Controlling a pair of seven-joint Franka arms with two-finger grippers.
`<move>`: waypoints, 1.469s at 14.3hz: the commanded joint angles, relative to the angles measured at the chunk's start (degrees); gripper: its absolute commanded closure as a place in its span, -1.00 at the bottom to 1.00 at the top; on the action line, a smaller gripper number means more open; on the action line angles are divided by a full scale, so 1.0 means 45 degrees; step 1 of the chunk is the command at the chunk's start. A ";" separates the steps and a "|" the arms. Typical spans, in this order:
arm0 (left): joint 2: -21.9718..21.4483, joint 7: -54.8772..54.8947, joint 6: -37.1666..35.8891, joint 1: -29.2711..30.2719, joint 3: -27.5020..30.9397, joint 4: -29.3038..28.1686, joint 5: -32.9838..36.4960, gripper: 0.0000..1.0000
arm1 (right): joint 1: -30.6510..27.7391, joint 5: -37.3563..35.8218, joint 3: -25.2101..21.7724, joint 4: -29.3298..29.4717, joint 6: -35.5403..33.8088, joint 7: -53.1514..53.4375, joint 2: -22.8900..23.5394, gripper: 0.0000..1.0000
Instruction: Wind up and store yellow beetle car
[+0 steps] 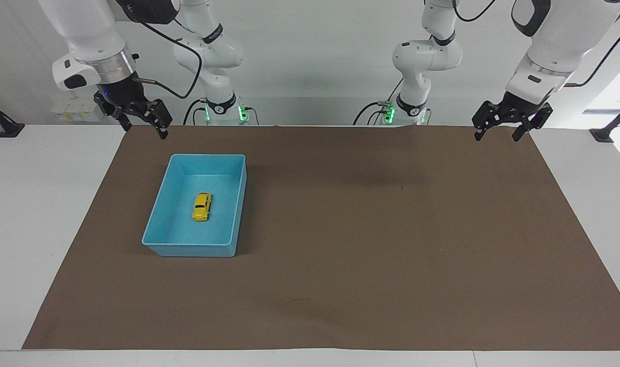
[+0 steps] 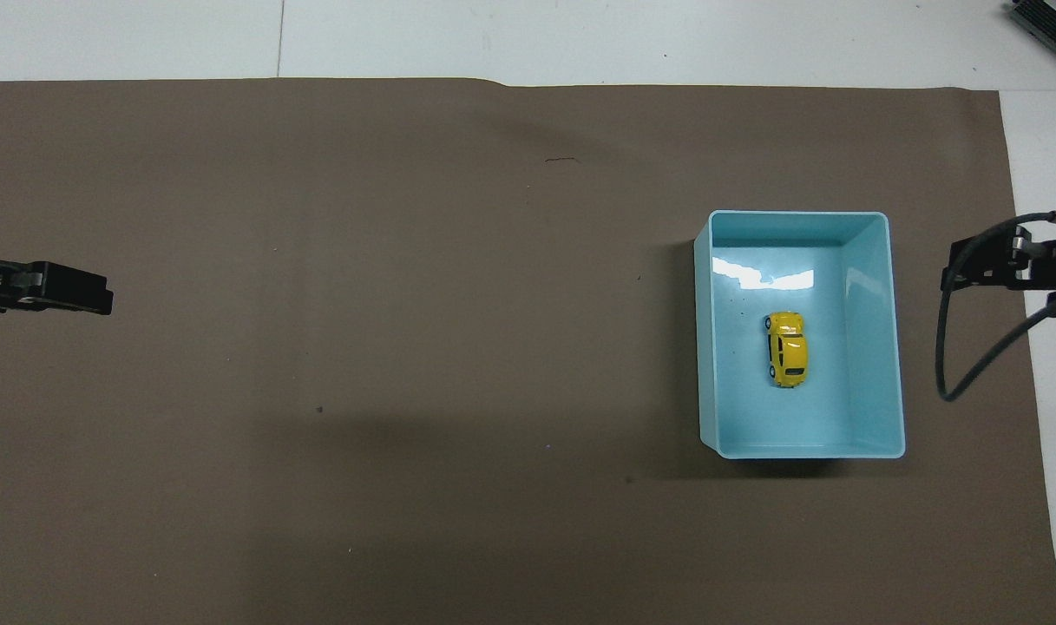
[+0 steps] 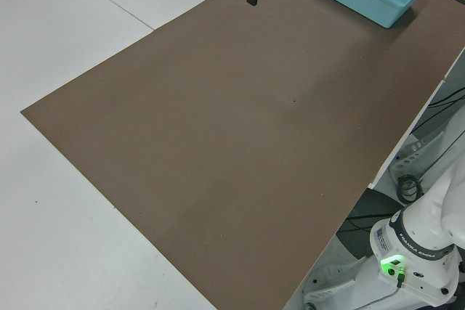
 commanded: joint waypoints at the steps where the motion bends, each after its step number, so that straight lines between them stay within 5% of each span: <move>1: -0.0209 0.0137 0.0229 -0.0002 0.0035 -0.0310 0.0156 -1.00 | 0.0023 0.0451 -0.0041 -0.0245 -0.0045 -0.0126 -0.0284 -1.00; 21: -0.0209 0.0137 0.0229 -0.0002 0.0036 -0.0310 0.0156 -1.00 | 0.0023 0.0392 -0.0001 -0.0265 0.0013 -0.0771 -0.0284 -1.00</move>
